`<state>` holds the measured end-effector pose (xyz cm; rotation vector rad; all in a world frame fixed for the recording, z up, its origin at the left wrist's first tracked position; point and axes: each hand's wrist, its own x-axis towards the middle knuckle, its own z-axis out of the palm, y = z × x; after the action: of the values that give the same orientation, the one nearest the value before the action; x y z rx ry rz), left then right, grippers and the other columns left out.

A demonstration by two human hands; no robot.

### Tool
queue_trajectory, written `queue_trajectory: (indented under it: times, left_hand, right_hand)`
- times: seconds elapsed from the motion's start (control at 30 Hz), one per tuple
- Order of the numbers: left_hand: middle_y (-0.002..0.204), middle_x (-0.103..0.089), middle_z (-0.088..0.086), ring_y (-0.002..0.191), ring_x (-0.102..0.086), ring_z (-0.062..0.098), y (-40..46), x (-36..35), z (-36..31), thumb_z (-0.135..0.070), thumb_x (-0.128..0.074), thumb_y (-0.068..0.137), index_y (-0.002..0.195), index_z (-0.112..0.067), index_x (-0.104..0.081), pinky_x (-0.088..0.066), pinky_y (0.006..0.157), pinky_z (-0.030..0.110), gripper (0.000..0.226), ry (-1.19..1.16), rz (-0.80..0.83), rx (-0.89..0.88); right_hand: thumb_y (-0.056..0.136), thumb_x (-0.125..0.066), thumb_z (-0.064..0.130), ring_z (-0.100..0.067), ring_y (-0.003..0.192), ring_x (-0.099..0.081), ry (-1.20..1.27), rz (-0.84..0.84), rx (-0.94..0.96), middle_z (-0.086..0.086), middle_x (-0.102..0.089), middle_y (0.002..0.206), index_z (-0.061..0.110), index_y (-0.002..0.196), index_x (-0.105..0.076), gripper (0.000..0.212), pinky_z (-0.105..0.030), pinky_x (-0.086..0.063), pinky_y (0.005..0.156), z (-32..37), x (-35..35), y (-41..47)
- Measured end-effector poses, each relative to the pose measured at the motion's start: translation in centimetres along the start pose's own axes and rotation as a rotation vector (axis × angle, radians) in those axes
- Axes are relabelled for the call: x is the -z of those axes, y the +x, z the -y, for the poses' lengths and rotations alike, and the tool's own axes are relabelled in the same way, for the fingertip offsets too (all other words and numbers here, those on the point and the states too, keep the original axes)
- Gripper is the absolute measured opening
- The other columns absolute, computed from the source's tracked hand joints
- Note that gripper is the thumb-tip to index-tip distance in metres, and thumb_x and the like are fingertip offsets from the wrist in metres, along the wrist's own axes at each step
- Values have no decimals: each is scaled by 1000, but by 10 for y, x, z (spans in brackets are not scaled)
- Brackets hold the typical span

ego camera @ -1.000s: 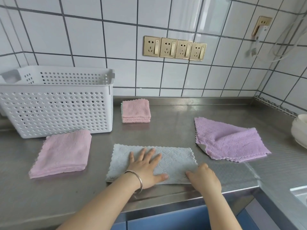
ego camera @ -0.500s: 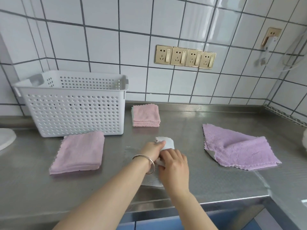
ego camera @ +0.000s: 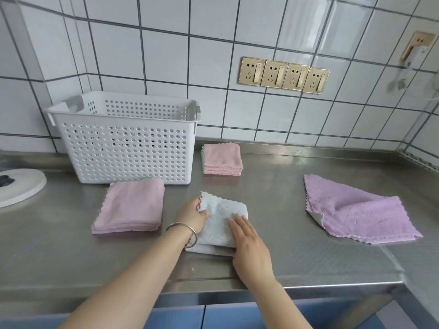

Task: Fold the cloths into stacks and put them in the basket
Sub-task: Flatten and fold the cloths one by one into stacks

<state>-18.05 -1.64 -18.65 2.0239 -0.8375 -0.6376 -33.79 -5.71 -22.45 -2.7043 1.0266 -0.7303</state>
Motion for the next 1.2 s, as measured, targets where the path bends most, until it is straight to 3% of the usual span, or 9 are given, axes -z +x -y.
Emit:
queue_trajectory:
  times: [0.1,0.2,0.37,0.53,0.63,0.73,0.93,1.07,1.2]
  left_hand:
    - [107,-65,15,103,-59,34,1,-3,4,-17,-54,85,103,-17,-58,-42,82,30,18,72,-43,-4]
    - [106,-66,13,100,-59,33,0,-4,4,-21,-55,85,103,-11,-58,-41,77,29,21,140,-91,3]
    - [115,-65,13,106,-59,34,-3,-4,10,-22,-54,86,110,-11,-57,-48,88,37,27,306,-151,-56]
    - [125,-58,12,114,-54,33,-7,-7,12,-28,-51,90,124,-13,-50,-44,90,38,37,482,-190,-78]
    - [121,-51,13,112,-53,32,-11,-4,18,-44,-52,87,120,-9,-50,-45,87,38,48,532,-263,-34]
    - [119,-50,16,111,-51,33,-13,-3,24,-52,-52,83,116,-4,-52,-42,92,38,58,587,-313,-24]
    - [121,-53,15,114,-45,31,-19,-7,28,-58,-40,85,115,-7,-59,-37,96,36,62,781,-223,21]
    - [116,-60,13,109,-55,33,-26,-10,18,-43,-46,90,107,-10,-55,-45,85,36,39,632,-221,-26]
    - [92,-63,10,94,-59,34,-13,-8,5,-40,-51,89,89,-14,-43,-39,67,33,27,306,-265,-42]
  right_hand:
    - [54,-57,-19,-23,122,-55,-7,6,30,-4,-57,133,13,122,-61,75,-25,-54,82,1,1,-1]
    - [79,-35,-12,-13,144,-17,20,138,25,3,-22,155,17,144,-33,72,-21,-28,110,2,11,2]
    - [76,-11,8,-14,146,4,-101,362,80,0,0,159,18,150,-12,74,-29,-1,118,1,16,-1]
    - [90,-35,8,-14,146,5,34,551,35,-3,1,159,13,150,-11,65,-33,-4,119,4,30,5]
    - [90,-46,12,-14,139,-27,461,331,-197,-2,-39,147,14,138,-42,48,-23,-23,109,3,37,4]
    - [90,-50,28,-20,117,-47,260,31,-418,1,-57,119,18,120,-56,33,-29,-37,92,-3,36,8]
    - [90,-40,44,-25,105,-47,38,252,-536,-7,-57,110,9,104,-60,42,-35,-40,84,-1,22,12]
    - [92,-42,42,-26,100,-54,72,234,-525,-6,-60,105,10,108,-56,37,-31,-38,74,-3,21,15]
    - [91,-51,36,-16,71,-47,411,201,-561,3,-51,78,11,92,-49,25,-27,-35,57,-13,27,39]
